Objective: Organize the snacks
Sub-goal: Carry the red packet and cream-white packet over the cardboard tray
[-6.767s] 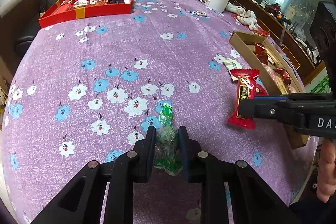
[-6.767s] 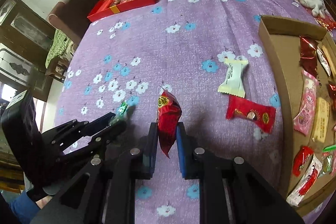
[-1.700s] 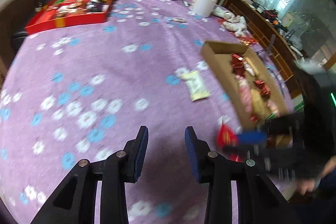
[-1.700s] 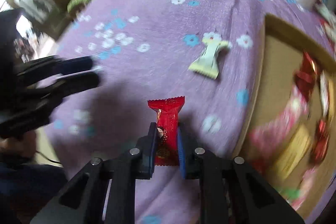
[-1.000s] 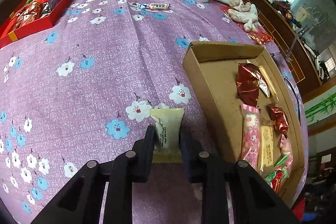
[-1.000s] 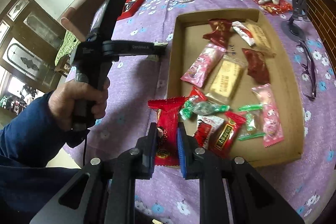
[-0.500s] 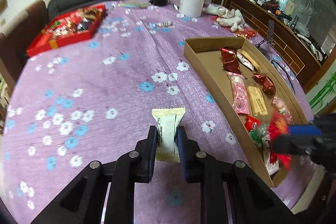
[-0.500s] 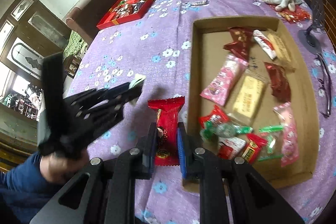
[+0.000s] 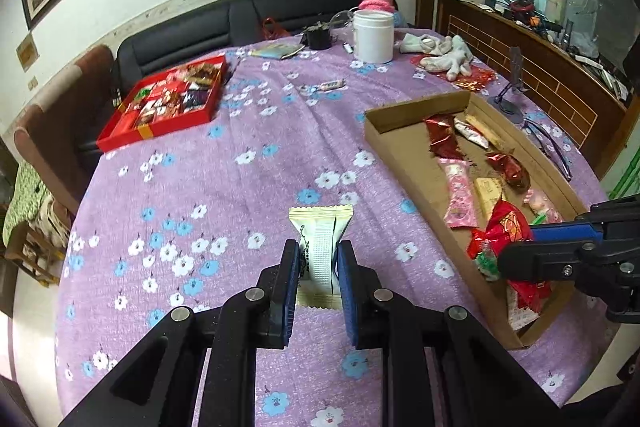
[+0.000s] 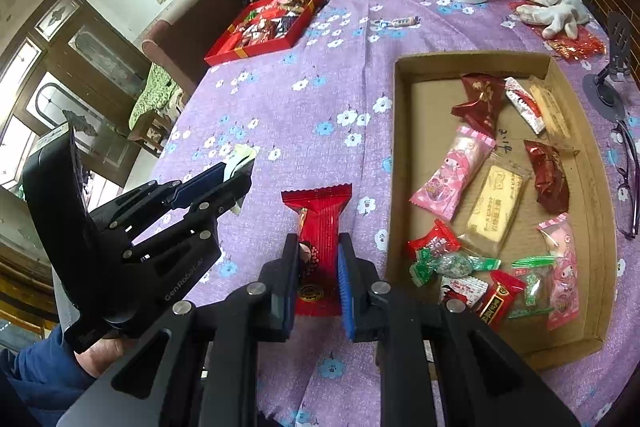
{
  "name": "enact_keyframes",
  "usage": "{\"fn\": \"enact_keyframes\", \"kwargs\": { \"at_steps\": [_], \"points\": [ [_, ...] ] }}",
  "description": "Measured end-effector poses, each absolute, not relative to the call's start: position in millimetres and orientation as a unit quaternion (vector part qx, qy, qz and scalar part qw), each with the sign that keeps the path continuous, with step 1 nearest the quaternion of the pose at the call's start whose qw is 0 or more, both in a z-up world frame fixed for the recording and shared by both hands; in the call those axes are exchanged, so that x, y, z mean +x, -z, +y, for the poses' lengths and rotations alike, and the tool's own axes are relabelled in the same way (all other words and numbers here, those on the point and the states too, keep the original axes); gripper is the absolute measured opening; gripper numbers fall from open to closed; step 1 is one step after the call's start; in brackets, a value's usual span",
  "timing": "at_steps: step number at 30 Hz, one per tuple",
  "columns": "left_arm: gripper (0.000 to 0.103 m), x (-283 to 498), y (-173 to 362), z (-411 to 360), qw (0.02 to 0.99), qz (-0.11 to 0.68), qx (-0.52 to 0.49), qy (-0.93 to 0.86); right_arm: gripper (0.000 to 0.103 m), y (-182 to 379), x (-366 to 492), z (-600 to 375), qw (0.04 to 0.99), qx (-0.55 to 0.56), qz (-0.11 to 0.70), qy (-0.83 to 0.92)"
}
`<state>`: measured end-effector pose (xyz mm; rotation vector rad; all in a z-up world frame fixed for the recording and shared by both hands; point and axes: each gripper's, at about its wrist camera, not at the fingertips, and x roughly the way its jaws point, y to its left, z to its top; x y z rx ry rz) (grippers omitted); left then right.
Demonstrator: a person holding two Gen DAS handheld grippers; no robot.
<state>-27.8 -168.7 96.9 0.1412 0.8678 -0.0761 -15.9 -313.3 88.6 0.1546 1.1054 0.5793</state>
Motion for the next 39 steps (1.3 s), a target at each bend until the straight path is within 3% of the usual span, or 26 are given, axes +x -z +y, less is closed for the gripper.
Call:
{"fn": "enact_keyframes", "kwargs": {
  "at_steps": [39],
  "points": [
    [0.019,-15,-101,-307,0.890,0.400,0.172,0.132,0.017,-73,-17,-442,0.822,0.173,0.510,-0.184]
  ]
}}
